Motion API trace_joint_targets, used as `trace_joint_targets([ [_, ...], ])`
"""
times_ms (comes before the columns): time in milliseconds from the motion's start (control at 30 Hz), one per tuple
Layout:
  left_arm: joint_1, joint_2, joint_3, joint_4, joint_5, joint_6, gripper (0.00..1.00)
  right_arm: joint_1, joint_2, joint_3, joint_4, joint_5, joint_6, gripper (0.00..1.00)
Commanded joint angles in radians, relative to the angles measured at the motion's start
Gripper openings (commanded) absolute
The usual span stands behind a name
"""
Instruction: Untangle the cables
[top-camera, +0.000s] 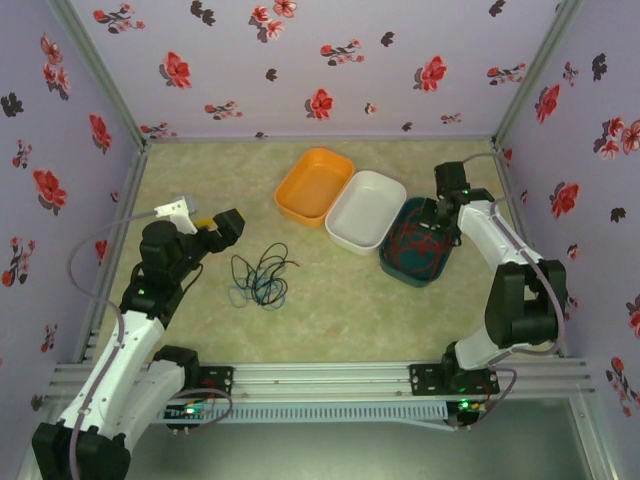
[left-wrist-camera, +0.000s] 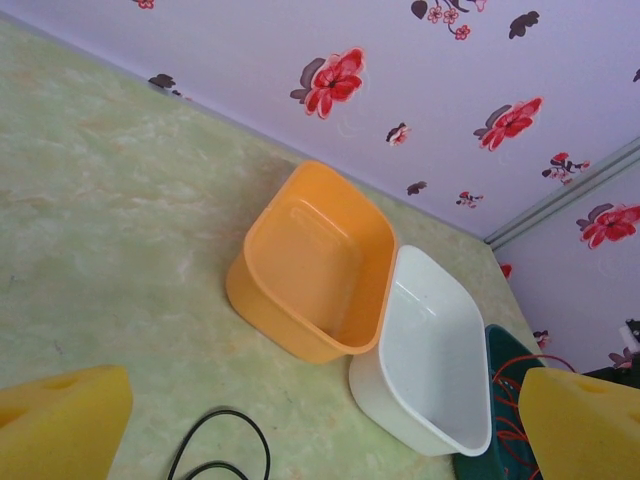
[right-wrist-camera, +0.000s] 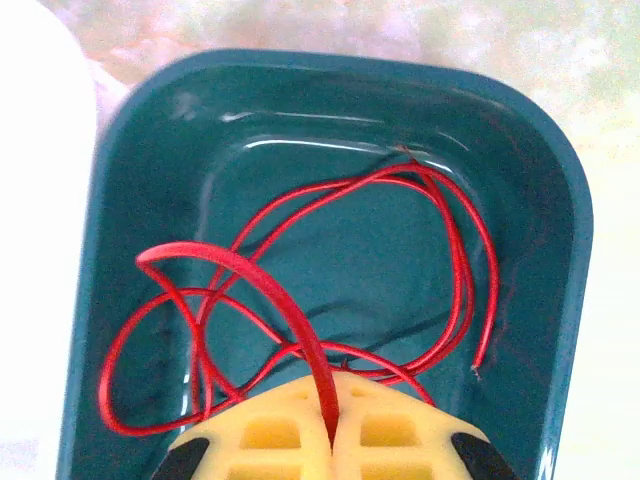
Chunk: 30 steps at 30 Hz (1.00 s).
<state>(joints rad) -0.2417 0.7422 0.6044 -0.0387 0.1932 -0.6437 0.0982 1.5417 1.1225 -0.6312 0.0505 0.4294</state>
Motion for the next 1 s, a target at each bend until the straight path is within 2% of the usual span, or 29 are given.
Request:
trace_joint_targets([
  [0,0.007,-0.009,-0.009,-0.006,-0.013,0.0,1.0,-0.025,0.023,-0.036,0.072,-0.013,0.016,0.01],
  [467,0.007,-0.001,-0.011,-0.021,-0.013,-0.004,1.0,-0.031,0.126,-0.059,0.128,-0.003,-0.012,0.05],
  [867,0.005,0.018,0.011,-0.096,-0.034,-0.004,1.0,-0.029,-0.009,-0.041,0.043,0.072,-0.036,0.34],
  [967,0.006,0.023,0.018,-0.121,-0.05,-0.003,1.0,-0.03,-0.046,-0.038,0.02,0.09,-0.042,0.38],
])
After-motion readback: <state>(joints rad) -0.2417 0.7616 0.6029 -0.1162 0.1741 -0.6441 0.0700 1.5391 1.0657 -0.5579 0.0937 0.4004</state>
